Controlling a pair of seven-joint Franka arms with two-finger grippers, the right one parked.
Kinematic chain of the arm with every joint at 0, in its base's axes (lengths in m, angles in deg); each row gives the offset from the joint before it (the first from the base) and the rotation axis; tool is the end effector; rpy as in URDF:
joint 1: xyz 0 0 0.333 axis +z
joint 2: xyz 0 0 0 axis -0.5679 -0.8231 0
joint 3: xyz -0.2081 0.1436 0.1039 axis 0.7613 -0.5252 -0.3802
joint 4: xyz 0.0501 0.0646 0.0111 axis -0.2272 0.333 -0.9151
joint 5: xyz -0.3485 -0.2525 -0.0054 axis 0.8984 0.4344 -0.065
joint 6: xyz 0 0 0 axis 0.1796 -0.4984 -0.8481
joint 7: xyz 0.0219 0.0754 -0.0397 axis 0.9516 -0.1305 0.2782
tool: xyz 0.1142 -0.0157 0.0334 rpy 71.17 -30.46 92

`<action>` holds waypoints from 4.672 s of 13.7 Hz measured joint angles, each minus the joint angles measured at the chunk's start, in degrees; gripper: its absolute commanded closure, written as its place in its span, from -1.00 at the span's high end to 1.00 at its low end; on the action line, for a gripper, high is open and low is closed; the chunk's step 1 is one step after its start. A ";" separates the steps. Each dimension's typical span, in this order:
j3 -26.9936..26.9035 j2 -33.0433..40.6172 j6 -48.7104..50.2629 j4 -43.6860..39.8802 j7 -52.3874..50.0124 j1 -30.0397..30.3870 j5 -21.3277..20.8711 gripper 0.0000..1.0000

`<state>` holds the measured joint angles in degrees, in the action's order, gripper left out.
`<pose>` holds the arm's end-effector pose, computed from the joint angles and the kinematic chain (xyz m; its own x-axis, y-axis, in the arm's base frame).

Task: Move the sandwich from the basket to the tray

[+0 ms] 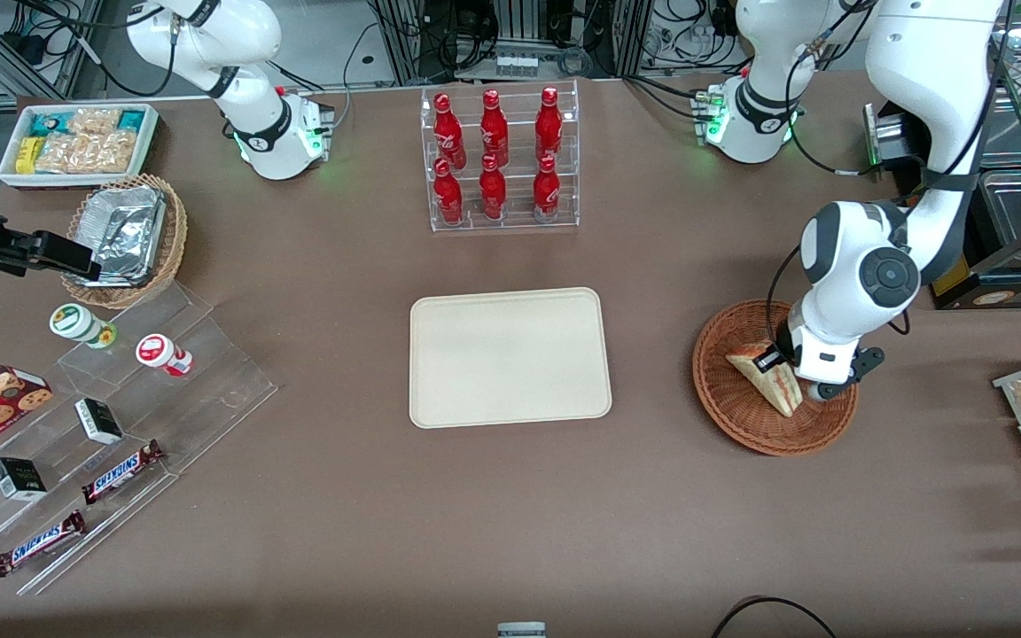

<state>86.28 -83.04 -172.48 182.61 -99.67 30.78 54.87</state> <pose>0.5770 -0.0867 0.1999 0.8540 0.5179 -0.0494 0.5176 -0.8554 -0.0199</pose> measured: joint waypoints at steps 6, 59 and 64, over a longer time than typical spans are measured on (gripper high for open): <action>3.44 2.05 20.01 -17.72 0.62 -1.20 -1.26 -1.00; -5.29 -6.93 23.42 -37.66 -3.10 -34.39 -1.68 0.98; -11.46 1.09 33.59 -37.35 7.96 -30.48 1.41 0.98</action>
<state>74.82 -81.95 -138.88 145.26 -91.71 0.30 56.29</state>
